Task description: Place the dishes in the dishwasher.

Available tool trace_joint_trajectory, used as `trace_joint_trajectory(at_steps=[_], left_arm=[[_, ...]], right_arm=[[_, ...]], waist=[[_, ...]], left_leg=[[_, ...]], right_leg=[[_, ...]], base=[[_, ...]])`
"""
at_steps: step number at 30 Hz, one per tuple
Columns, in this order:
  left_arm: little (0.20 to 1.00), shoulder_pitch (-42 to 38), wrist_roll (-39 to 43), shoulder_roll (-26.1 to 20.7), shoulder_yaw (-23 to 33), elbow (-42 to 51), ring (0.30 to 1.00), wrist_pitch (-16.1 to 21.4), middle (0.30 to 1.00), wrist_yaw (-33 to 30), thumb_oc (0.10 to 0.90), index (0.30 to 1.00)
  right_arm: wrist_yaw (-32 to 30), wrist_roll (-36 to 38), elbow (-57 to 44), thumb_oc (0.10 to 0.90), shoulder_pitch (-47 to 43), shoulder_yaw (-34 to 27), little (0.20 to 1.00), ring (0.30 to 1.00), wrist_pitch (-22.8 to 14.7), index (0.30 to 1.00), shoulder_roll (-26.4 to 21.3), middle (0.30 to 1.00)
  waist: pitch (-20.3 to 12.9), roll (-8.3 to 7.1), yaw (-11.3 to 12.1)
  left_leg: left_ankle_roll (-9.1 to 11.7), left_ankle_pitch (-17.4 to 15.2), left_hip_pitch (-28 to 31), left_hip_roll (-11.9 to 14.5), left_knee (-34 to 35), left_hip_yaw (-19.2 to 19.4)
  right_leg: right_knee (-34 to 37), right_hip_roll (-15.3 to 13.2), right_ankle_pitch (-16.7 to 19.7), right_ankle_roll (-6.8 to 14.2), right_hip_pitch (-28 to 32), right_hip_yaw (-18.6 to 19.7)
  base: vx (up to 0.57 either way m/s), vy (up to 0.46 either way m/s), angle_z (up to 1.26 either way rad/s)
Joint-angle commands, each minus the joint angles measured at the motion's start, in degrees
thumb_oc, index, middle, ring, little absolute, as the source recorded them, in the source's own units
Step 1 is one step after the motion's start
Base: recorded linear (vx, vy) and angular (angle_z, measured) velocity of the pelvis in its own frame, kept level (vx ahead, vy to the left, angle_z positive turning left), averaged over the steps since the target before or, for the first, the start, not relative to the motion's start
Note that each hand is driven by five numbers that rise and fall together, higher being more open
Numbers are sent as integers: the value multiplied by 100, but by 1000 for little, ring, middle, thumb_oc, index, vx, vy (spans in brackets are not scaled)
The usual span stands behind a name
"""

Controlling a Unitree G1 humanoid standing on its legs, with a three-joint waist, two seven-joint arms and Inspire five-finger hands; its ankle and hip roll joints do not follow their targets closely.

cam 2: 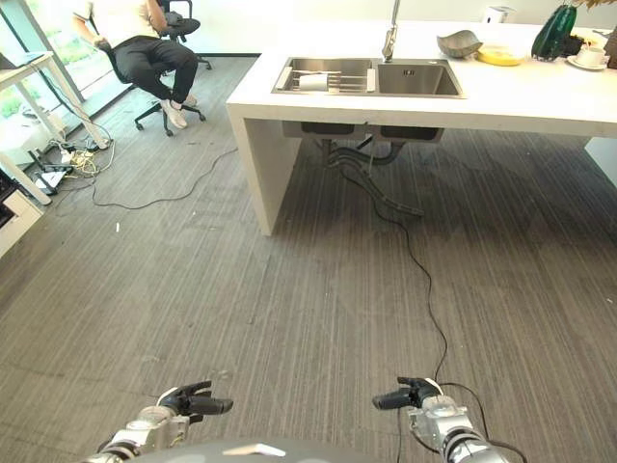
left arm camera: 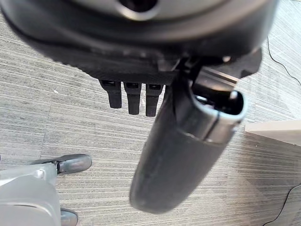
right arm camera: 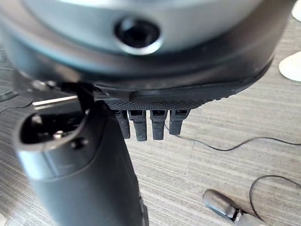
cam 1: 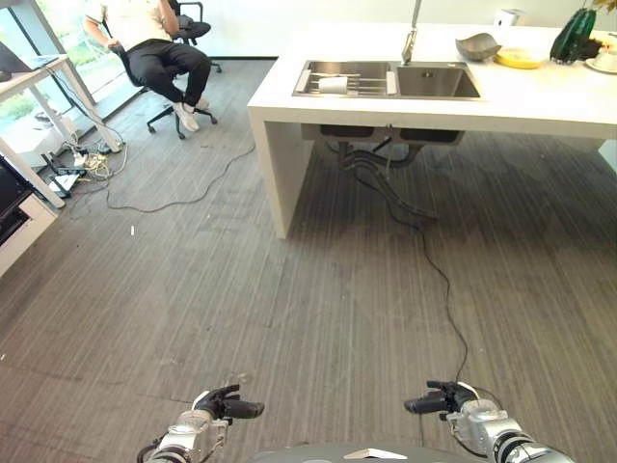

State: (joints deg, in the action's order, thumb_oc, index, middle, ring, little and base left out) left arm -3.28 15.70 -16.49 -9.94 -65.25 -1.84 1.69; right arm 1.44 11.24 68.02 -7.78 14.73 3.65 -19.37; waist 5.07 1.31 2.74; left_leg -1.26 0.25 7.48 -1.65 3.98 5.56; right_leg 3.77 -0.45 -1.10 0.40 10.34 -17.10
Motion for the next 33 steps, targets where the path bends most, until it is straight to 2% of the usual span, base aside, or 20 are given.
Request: trace_joint_trajectory(at_steps=[1, 9, 17, 25, 33], left_arm=[[900, -462, 62, -140, 31, 271, 900, 250, 900, -21, 800, 900], [900, -348, -59, -106, -46, 412, 900, 267, 900, -90, 800, 900], [900, -327, -423, 106, -212, -185, 900, 222, 900, -74, 800, 900], [900, -246, -410, 226, -122, -395, 900, 267, 900, -207, 800, 900], [900, -282, -41, 224, -69, -46, 900, 333, 900, -228, 800, 900]], right_arm=[[-27, -132, -205, 800, -245, -108, 900, 900, -184, 900, -330, 900], [-85, -143, -136, 800, -128, -193, 900, 900, -195, 900, -297, 900], [-189, -138, 551, 800, 0, -351, 900, 900, -172, 900, -200, 900], [-308, -6, 464, 800, 160, -409, 900, 900, -247, 900, -60, 900], [-342, 56, 271, 800, 146, -373, 900, 900, -275, 900, 36, 900]], waist=[[-46, 10, 125], [-47, 18, 114], [-39, 43, 43], [-89, 54, 9], [-100, 31, -15]], left_leg=[[667, -50, -3, 602, 102, 187], [650, -75, 9, 580, 102, 180], [640, -48, -65, 563, 102, 170], [635, -98, -20, 553, 102, 248], [648, -114, 15, 579, 102, 344]], right_leg=[[123, -667, 184, 895, -274, -175], [123, -674, 193, 895, -264, -154], [123, -690, 230, 908, -369, -155], [123, -695, 223, 910, -372, -128], [123, -713, 253, 934, -373, -144]], base=[[0, 0, 0], [0, 0, 0], [0, 0, 0], [12, 1, -1], [6, -1, -7]])
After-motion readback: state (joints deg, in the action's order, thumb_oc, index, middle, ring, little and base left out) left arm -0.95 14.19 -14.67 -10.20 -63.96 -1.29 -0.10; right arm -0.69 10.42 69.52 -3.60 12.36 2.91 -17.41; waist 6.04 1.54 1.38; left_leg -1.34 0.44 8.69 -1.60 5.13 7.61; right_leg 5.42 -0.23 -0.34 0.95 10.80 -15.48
